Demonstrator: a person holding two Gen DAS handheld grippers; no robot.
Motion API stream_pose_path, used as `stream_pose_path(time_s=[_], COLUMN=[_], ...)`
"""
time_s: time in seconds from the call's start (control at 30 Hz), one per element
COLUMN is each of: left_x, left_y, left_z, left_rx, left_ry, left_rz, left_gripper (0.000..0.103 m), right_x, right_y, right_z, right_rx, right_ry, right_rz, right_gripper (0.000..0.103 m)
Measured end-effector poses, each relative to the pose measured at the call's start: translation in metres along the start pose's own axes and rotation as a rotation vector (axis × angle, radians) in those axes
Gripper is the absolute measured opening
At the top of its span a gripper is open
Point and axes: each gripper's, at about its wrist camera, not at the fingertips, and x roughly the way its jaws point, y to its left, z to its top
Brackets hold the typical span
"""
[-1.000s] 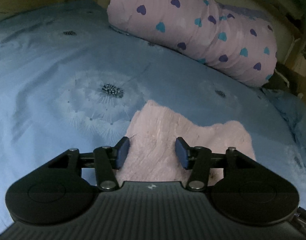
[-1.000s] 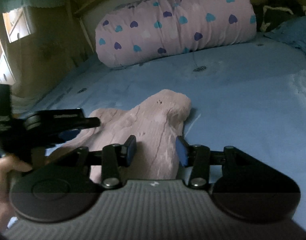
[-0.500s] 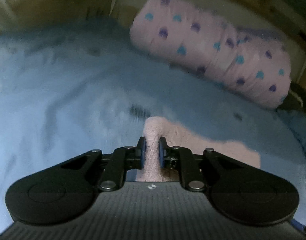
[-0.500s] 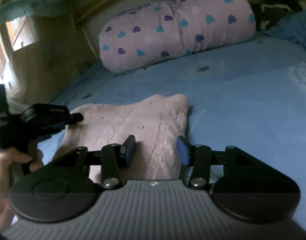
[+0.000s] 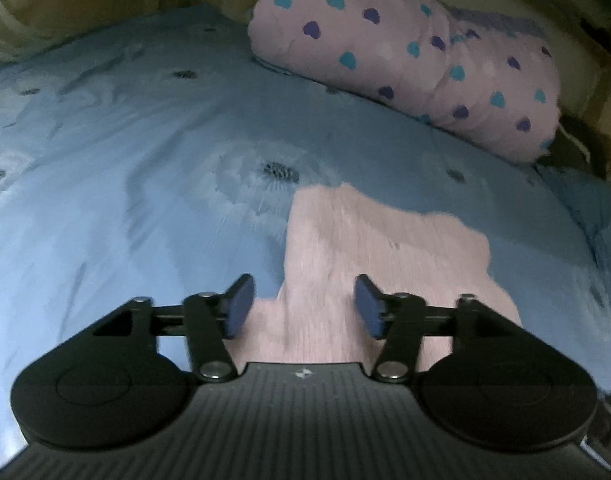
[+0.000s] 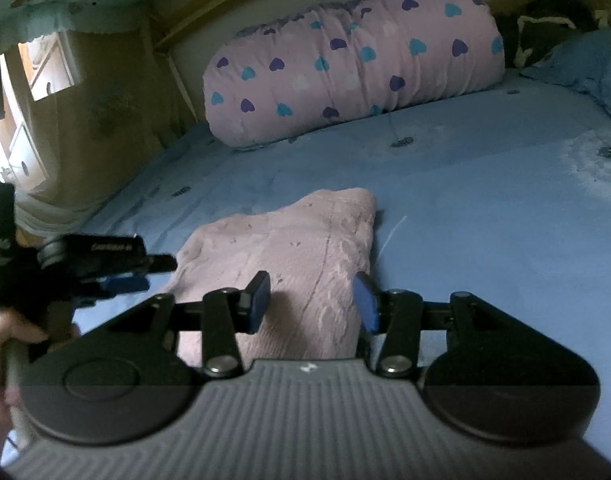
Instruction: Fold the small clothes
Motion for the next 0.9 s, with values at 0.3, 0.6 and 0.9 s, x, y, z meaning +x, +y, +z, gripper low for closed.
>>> stream_pose_path(time_s=[0.3, 0.6, 0.9], left_x=[-0.005, -0.003, 0.0], left_y=[0.014, 0.032, 0.034], left_z=[-0.043, -0.031, -0.02], left_rx=[0.022, -0.086, -0.13], left_ry=[0.027, 0.046, 0.024], left_rz=[0.033, -0.069, -0.121], left_gripper=[0.082, 0.085, 0.093], right_x=[0.001, -0.001, -0.008], right_y=[0.008, 0.006, -0.007], right_z=[-0.027, -0.033, -0.012], right_rx=[-0.012, 0.028, 0.068], right_ry=[0.082, 0.078, 0.045], right_rz=[-0.03, -0.05, -0.022], right_gripper=[0.049, 0.063, 0.079])
